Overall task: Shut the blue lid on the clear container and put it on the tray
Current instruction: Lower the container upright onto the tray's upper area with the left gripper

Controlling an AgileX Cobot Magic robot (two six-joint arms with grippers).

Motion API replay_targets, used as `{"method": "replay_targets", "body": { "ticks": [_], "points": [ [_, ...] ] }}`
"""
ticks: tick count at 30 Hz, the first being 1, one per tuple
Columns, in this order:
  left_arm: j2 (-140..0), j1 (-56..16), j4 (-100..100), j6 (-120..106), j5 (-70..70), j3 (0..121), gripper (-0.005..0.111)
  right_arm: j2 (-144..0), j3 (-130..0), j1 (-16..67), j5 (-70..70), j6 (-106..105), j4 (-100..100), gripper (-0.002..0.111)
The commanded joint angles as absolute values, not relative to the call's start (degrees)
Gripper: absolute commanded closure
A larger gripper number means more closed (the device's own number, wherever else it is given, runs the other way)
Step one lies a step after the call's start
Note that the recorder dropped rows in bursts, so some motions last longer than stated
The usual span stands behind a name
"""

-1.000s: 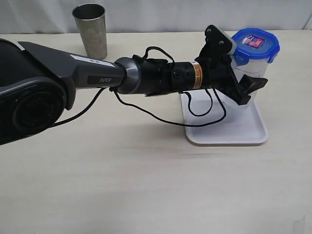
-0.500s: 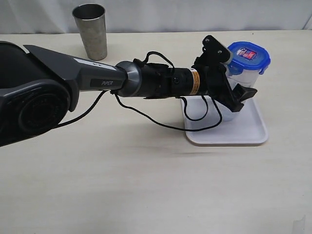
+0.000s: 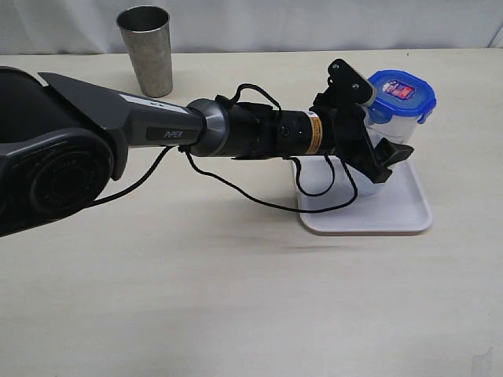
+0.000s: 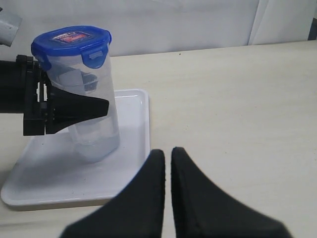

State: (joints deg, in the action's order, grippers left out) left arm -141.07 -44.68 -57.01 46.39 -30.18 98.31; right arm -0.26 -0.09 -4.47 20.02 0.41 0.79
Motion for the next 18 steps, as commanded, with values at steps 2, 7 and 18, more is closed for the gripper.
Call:
{"method": "replay_targets", "body": {
  "ticks": [2, 7, 18],
  "points": [
    [-139.78, -44.6, -56.44, 46.55, -31.24, 99.06, 0.06, 0.0, 0.0, -4.69, 19.79, 0.33, 0.84, 0.104],
    [-139.78, -44.6, -56.44, 46.55, -24.72, 99.06, 0.009, 0.0, 0.0, -4.69, 19.79, 0.33, 0.84, 0.104],
    [-139.78, -44.6, -56.93, 46.55, -25.21, 99.06, 0.002, 0.0, 0.0, -4.69, 19.79, 0.0, 0.39, 0.104]
  ]
}}
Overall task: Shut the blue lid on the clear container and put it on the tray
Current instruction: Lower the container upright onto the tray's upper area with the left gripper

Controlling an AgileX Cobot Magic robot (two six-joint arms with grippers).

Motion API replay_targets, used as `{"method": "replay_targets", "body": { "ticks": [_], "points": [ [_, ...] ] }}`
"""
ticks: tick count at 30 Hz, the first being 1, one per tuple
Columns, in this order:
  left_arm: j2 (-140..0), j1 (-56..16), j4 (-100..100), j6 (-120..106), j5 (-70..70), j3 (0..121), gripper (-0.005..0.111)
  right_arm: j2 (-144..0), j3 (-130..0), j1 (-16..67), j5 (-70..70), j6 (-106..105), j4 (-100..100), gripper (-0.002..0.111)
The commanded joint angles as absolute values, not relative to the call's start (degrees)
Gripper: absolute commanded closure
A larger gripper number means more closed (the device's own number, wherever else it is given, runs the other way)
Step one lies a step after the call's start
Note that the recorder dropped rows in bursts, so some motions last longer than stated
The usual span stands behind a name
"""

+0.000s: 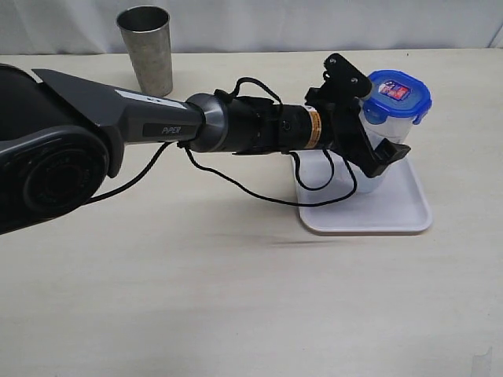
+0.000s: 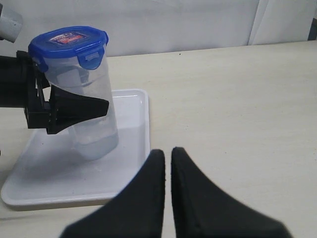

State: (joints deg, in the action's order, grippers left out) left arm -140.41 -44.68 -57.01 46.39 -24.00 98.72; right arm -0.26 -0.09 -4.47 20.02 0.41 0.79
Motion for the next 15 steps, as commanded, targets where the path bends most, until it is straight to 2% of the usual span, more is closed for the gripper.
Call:
{"method": "replay_targets", "body": {
  "ticks": [1, 15],
  "points": [
    [-139.78, -44.6, -57.13, 46.55, -25.19, 99.06, 0.002, 0.0, 0.0, -4.69, 19.79, 0.0, 0.39, 0.104],
    [-136.76, -44.6, -62.34, 50.03, -19.32, 97.5, 0.002, 0.0, 0.0, -4.69, 19.79, 0.0, 0.77, 0.104]
  ]
}}
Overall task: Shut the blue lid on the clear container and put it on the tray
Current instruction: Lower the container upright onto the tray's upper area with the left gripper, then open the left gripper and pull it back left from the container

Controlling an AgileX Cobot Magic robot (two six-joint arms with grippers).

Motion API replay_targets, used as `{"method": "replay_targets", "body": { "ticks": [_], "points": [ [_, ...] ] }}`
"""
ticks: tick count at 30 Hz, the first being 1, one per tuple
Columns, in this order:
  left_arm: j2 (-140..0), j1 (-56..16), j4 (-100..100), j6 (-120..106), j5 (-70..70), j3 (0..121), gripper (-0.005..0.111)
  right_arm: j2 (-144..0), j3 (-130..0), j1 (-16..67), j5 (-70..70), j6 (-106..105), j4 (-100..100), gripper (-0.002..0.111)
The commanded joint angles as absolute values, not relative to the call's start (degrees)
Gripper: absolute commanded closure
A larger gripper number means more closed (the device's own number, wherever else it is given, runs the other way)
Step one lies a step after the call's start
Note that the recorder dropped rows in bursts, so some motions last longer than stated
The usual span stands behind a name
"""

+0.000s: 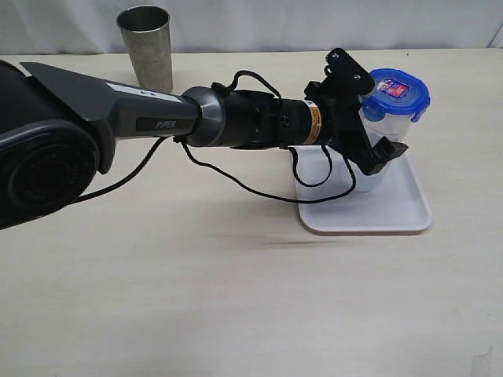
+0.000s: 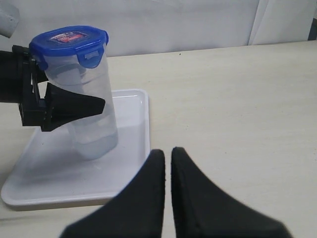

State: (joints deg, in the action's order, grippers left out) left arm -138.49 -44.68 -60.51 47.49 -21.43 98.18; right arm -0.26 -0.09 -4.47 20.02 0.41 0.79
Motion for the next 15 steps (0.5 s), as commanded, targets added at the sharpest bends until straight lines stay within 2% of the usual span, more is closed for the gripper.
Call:
{"method": "replay_targets", "body": {
  "ticks": [1, 15],
  "points": [
    [-136.64, -44.6, -62.34, 50.2, -19.32, 97.15, 0.002, 0.0, 0.0, -4.69, 19.79, 0.0, 0.77, 0.104],
    [-134.9, -43.17, -65.49, 51.52, -19.93, 92.62, 0.002, 0.0, 0.0, -4.69, 19.79, 0.0, 0.77, 0.104]
  ]
}}
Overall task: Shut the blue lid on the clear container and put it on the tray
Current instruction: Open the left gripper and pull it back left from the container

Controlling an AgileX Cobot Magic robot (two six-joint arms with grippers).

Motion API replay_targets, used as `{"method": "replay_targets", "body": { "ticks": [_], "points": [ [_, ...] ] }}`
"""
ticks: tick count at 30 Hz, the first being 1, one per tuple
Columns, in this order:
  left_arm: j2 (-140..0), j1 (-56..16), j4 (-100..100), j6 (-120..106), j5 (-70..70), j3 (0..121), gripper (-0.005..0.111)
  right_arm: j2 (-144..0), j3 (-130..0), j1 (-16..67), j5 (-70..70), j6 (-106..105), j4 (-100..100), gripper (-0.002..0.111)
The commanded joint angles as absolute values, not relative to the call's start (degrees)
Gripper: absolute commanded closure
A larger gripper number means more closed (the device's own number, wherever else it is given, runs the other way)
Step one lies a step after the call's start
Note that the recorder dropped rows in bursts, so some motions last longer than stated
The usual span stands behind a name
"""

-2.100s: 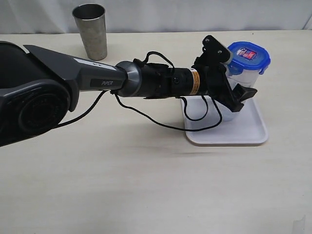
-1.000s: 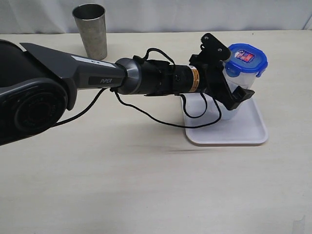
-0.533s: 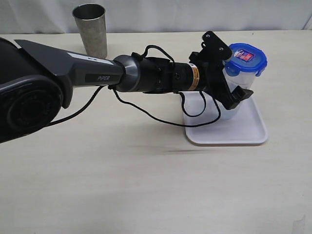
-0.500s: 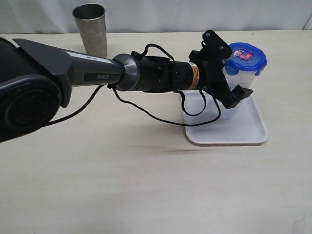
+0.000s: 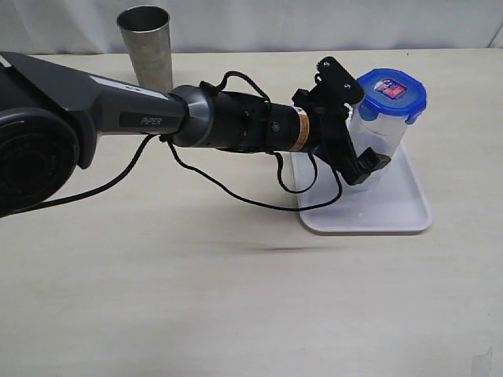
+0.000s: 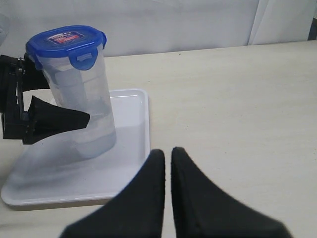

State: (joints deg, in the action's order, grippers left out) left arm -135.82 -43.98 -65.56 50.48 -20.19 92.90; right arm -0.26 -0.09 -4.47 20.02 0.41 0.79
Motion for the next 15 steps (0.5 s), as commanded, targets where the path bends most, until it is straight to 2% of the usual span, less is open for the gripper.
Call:
{"method": "replay_targets", "body": {
  "ticks": [1, 15],
  "points": [
    [-134.9, -43.17, -65.49, 51.52, -19.93, 92.62, 0.002, 0.0, 0.0, -4.69, 19.79, 0.0, 0.77, 0.104],
    [-134.9, -43.1, -67.09, 54.29, -13.72, 92.62, 0.002, 0.0, 0.0, -4.69, 19.79, 0.0, 0.77, 0.104]
  ]
}}
